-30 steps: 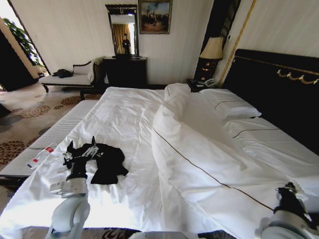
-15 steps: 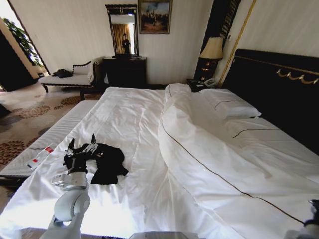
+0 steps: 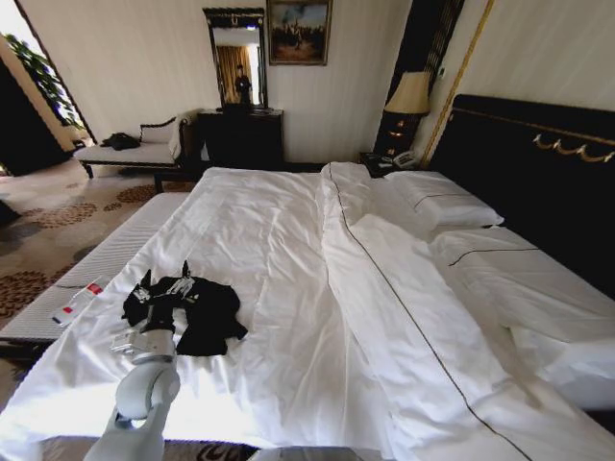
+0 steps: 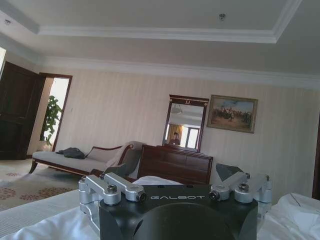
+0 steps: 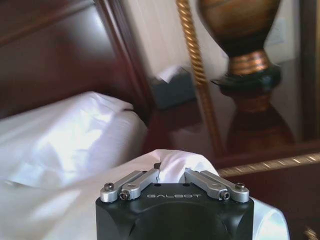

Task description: Fold the clothes on the bed.

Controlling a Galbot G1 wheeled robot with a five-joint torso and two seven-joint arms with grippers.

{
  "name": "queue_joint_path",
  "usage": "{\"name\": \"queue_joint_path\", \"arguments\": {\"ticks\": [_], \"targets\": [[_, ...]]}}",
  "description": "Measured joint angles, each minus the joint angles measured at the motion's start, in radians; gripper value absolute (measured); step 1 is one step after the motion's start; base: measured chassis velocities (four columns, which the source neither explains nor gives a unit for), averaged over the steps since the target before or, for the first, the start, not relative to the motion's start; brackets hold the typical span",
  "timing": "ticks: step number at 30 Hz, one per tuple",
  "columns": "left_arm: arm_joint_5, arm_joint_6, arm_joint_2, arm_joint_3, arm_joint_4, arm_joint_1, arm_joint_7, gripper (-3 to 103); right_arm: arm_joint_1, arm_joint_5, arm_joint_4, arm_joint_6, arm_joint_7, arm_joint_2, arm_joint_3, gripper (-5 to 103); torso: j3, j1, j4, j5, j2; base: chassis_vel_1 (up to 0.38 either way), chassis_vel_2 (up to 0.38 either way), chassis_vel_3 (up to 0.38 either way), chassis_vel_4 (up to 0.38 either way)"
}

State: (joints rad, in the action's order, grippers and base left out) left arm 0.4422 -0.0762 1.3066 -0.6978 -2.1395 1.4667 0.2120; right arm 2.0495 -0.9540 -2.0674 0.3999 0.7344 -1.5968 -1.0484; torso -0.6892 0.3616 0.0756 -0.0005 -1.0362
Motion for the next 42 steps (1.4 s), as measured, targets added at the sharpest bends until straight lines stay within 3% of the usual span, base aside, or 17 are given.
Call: {"name": "queue_joint_path", "arguments": {"ticks": [14, 23, 32, 40, 42], "targets": [[-0.013, 0.000, 0.005, 0.000, 0.005, 0.002, -0.001, 100, -0.104, 0.026, 0.366, 0.077, -0.032, 0.023, 0.063, 1, 0.000, 0.000, -0.0002, 0.0000, 0.000, 0.000, 0.000, 0.000, 0.000], [-0.017, -0.001, 0.017, 0.000, 0.009, 0.005, -0.001, 100, -0.109, 0.061, 0.490, 0.092, -0.033, 0.026, 0.078, 1, 0.000, 0.000, -0.0006, 0.0000, 0.000, 0.000, 0.000, 0.000, 0.000], [-0.019, -0.006, 0.041, 0.006, 0.036, -0.011, -0.001, 100, -0.034, 0.133, 0.479, 0.101, 0.012, 0.005, 0.090, 1, 0.000, 0.000, -0.0002, -0.0002, 0.000, 0.000, 0.000, 0.000, 0.000], [-0.013, -0.018, 0.028, -0.011, 0.040, -0.004, -0.001, 100, -0.020, 0.210, 0.398, 0.073, 0.100, 0.029, 0.016, 0, 0.000, 0.000, 0.0008, 0.0003, 0.000, 0.000, 0.000, 0.000, 0.000], [-0.011, -0.018, 0.020, -0.016, 0.037, -0.004, -0.001, 100, -0.010, 0.237, 0.366, 0.072, 0.113, 0.027, 0.003, 5, 0.000, 0.000, 0.0011, 0.0002, 0.000, 0.000, 0.000, 0.000, 0.000]]}}
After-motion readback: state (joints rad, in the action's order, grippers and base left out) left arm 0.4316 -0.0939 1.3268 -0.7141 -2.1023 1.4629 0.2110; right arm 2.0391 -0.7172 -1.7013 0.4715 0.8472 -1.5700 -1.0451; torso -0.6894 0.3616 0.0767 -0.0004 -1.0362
